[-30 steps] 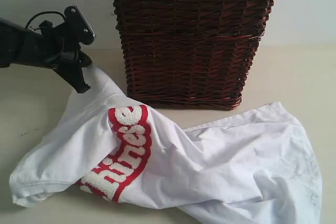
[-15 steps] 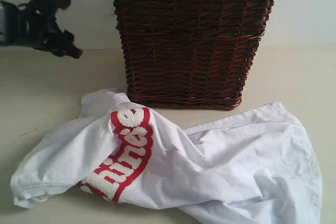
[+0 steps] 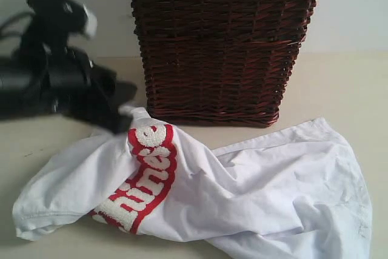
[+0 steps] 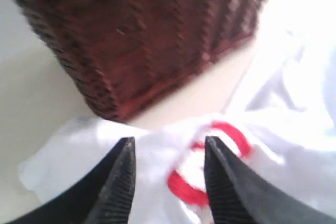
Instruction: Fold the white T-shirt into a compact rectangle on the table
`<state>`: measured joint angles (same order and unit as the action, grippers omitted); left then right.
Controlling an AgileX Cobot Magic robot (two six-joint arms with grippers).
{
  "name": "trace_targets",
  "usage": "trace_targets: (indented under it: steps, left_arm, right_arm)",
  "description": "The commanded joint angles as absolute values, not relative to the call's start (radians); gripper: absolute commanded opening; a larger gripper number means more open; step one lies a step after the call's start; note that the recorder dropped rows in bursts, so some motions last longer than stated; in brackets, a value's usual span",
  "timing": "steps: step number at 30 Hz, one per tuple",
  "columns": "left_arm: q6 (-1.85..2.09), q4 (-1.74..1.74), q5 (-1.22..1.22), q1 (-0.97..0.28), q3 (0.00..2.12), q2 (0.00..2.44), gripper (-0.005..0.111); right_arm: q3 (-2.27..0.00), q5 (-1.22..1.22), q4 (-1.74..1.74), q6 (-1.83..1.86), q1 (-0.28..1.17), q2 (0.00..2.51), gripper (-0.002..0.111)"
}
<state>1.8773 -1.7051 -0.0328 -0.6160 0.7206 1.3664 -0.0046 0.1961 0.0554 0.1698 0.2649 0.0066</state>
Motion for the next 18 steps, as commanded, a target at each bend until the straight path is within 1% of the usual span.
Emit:
trace_targets:
  steps: [1, 2, 3, 5, 10, 15, 18]
  left_arm:
    - [1.962, -1.432, -0.185, -0.7, 0.568, 1.311, 0.042]
    - [1.963, -1.354, -0.271, -0.702, 0.552, 1.299, 0.042]
    - [1.908, -1.275, -0.418, -0.702, 0.535, 1.289, 0.042]
    - [1.865, -1.176, -0.477, -0.702, 0.517, 1.292, 0.042]
    - [1.853, -1.016, -0.301, -0.695, 0.496, 1.355, 0.042]
    - [1.855, -1.033, -0.168, -0.695, 0.503, 1.534, 0.042]
    - [1.855, -1.033, -0.139, -0.697, 0.503, 1.6, 0.042]
  right_arm:
    - [0.0, 0.189, 0.053, 0.171, 0.259, 0.0, 0.009]
    - [0.0, 0.189, 0.053, 0.171, 0.259, 0.0, 0.009]
    - [0.0, 0.189, 0.053, 0.171, 0.259, 0.0, 0.009]
    - [0.0, 0.189, 0.053, 0.171, 0.259, 0.0, 0.009]
    - [0.0, 0.189, 0.053, 0.171, 0.259, 0.0, 0.009]
    - [0.0, 0.189, 0.05, 0.171, 0.259, 0.0, 0.009]
    - [0.0, 0.189, 0.05, 0.171, 0.259, 0.0, 0.009]
